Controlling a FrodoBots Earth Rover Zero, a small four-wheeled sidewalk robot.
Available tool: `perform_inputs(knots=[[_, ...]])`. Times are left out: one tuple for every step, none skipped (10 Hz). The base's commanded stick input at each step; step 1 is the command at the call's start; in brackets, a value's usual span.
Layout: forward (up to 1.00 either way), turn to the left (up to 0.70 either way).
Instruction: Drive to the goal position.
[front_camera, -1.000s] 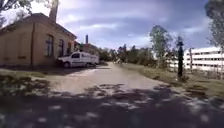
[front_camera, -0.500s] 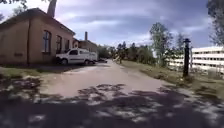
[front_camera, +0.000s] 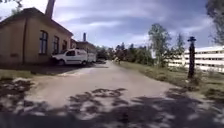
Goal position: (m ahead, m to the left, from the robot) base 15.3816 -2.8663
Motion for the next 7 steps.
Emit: perform_inputs(knots=[[0.70,0.06],[0.70,0.06],[0.70,0.06],[0.70,0.06],[0.70,0.06],[0.70,0.06],[0.70,0.06]])
